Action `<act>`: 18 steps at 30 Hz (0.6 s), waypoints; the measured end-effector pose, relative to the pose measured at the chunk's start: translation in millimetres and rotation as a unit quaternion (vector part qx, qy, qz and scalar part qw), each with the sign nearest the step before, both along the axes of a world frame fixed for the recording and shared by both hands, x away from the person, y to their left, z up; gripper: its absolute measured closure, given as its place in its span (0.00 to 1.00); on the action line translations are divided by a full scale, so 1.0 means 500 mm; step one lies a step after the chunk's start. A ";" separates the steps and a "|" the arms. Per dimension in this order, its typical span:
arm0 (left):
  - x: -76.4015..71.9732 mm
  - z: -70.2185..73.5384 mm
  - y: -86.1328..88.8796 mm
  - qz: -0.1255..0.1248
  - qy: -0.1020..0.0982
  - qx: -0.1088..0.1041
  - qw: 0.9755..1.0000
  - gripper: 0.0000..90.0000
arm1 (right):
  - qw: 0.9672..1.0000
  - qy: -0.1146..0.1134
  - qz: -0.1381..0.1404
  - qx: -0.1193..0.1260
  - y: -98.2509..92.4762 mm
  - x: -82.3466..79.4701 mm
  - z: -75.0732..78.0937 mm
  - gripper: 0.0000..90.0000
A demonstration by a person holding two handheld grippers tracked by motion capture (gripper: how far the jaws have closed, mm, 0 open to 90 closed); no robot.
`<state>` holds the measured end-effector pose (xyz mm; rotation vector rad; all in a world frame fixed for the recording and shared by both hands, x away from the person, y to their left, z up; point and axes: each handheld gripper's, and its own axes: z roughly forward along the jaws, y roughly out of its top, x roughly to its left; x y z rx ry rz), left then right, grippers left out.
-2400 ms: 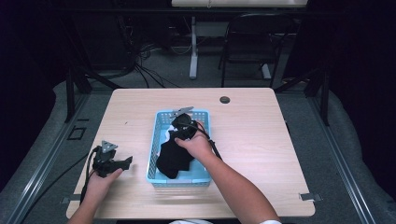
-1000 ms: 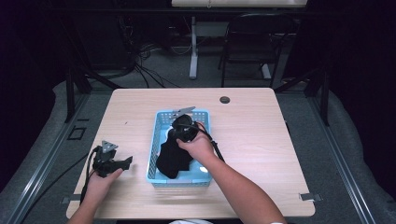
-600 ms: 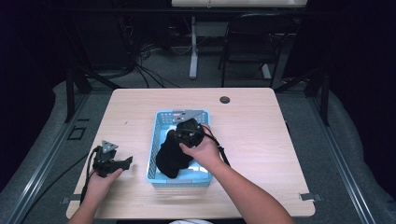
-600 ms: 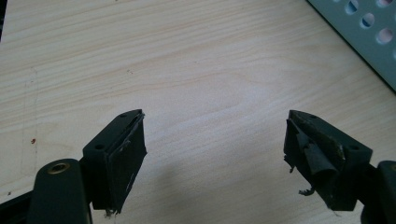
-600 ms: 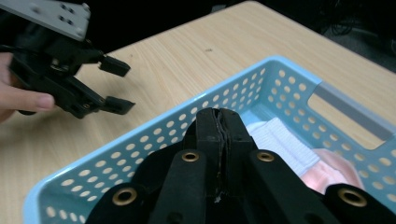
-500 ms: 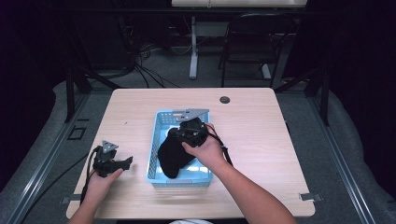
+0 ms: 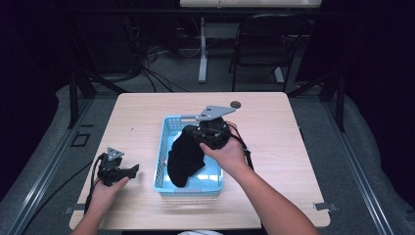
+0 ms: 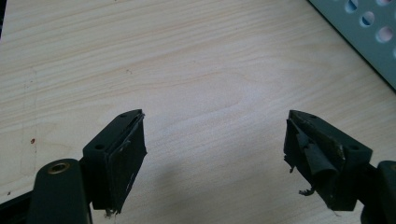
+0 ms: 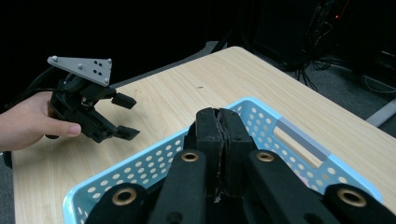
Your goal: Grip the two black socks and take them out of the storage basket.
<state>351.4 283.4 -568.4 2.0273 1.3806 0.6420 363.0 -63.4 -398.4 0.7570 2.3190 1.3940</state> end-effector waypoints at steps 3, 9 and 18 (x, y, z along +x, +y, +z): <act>0.000 0.000 0.000 -0.001 0.000 0.001 1.000 0.23 | 1.000 -0.001 -0.003 0.006 -0.020 -0.007 0.010 0.98; 0.000 0.000 -0.001 0.000 -0.001 0.001 1.000 0.23 | 1.000 -0.006 -0.014 0.014 -0.075 -0.026 0.039 0.97; 0.001 -0.001 -0.001 0.000 0.000 0.002 1.000 0.23 | 0.998 -0.022 -0.047 0.023 -0.154 -0.055 0.061 0.97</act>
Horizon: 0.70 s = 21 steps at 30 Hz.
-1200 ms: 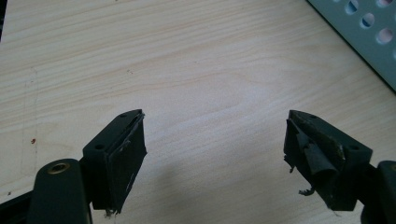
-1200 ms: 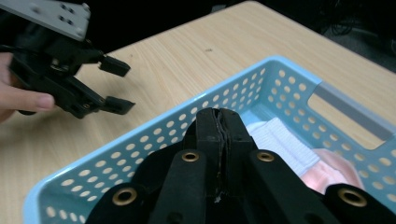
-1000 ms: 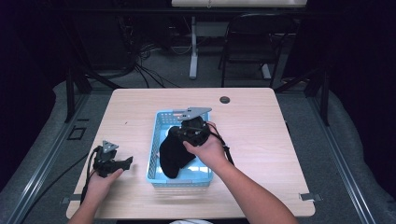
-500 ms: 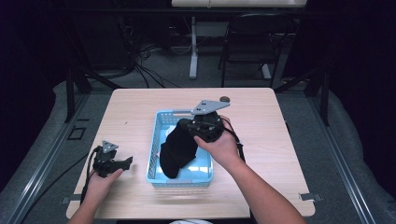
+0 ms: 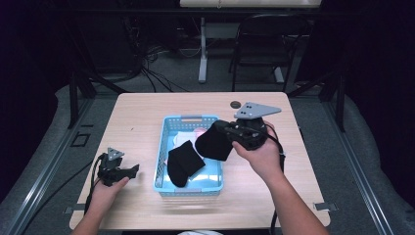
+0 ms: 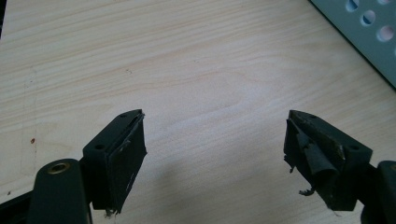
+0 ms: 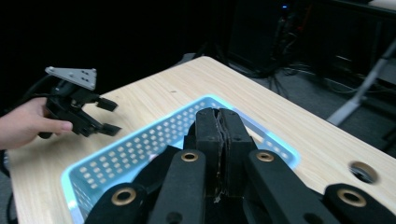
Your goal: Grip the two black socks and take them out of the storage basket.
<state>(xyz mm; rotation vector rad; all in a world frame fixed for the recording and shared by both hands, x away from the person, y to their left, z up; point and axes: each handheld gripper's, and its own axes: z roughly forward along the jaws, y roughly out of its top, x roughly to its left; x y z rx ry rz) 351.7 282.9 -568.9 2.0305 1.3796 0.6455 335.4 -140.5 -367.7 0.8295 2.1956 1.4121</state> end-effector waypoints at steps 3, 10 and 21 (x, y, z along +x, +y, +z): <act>0.000 0.000 0.000 0.000 0.001 0.000 1.000 0.23 | 1.000 -0.004 -0.020 -0.005 -0.040 -0.015 0.000 0.97; 0.000 0.000 0.000 0.001 0.001 0.001 1.000 0.23 | 0.999 -0.003 -0.046 -0.007 -0.095 -0.037 -0.007 0.97; 0.000 -0.001 0.000 0.001 0.002 0.001 1.000 0.23 | 0.997 0.001 -0.070 -0.014 -0.133 -0.052 -0.042 0.97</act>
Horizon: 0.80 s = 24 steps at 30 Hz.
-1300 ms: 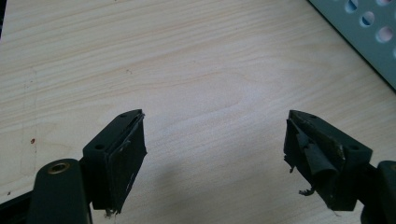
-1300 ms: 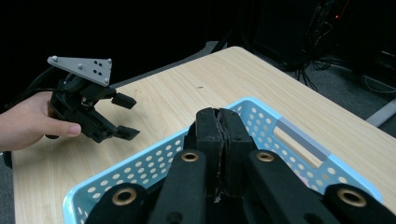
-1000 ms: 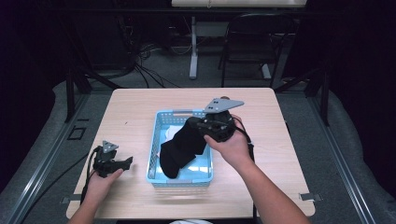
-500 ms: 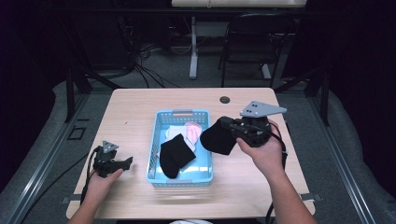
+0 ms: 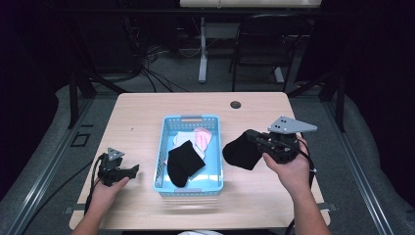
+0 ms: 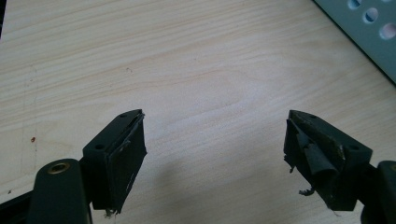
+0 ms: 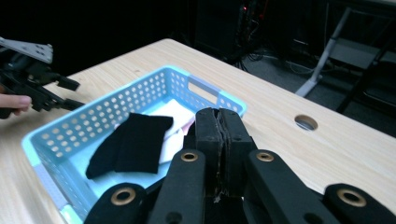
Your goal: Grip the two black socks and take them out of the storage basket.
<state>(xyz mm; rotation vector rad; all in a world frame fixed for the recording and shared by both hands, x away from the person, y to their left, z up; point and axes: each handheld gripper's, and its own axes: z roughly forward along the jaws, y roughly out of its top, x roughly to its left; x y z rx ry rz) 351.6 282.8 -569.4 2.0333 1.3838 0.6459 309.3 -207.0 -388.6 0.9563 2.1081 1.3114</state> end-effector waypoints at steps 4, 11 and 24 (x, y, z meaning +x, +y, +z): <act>0.000 0.000 0.000 0.000 0.000 0.000 1.000 0.23 | 1.000 0.009 -0.013 0.007 -0.013 0.006 -0.024 0.97; 0.000 0.000 0.000 0.000 0.000 -0.001 1.000 0.23 | 0.999 0.030 -0.033 0.004 -0.036 0.028 -0.066 0.97; 0.001 0.000 0.000 -0.003 -0.001 0.002 1.000 0.23 | 0.986 0.093 -0.137 0.019 -0.130 0.108 -0.216 0.97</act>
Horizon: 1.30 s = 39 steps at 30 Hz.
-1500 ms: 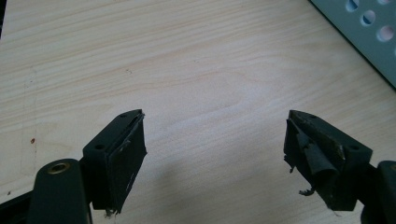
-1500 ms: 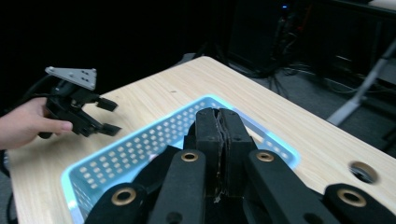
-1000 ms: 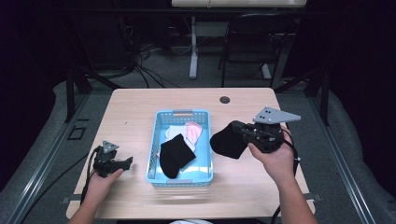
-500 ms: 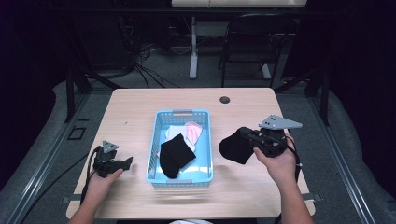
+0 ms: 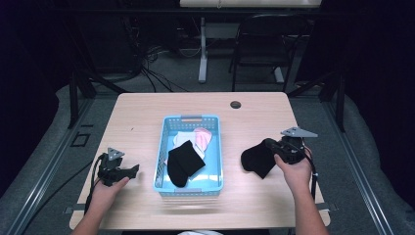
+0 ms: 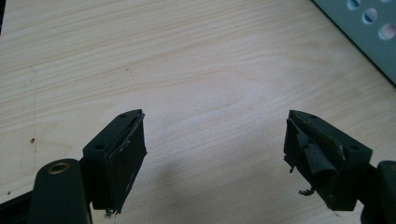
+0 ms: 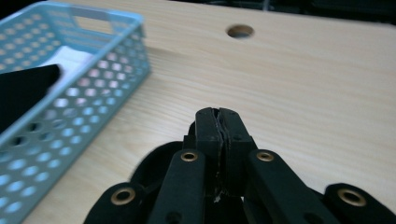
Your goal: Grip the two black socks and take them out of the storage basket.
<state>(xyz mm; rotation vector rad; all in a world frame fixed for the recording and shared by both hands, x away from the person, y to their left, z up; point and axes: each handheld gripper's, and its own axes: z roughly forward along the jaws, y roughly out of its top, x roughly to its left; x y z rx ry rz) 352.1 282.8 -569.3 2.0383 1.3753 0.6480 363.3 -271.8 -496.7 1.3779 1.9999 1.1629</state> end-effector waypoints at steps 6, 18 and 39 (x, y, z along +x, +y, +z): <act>0.000 0.000 -0.001 0.001 0.001 0.001 1.000 0.23 | 0.998 0.028 -0.056 0.014 -0.048 0.028 -0.053 0.95; 0.000 0.000 -0.001 0.001 0.000 -0.002 1.000 0.23 | 0.997 0.017 -0.074 0.000 -0.048 0.026 -0.068 0.69; 0.000 0.000 -0.001 0.000 0.001 0.000 1.000 0.23 | 1.000 -0.013 0.018 -0.007 0.047 0.016 -0.004 0.60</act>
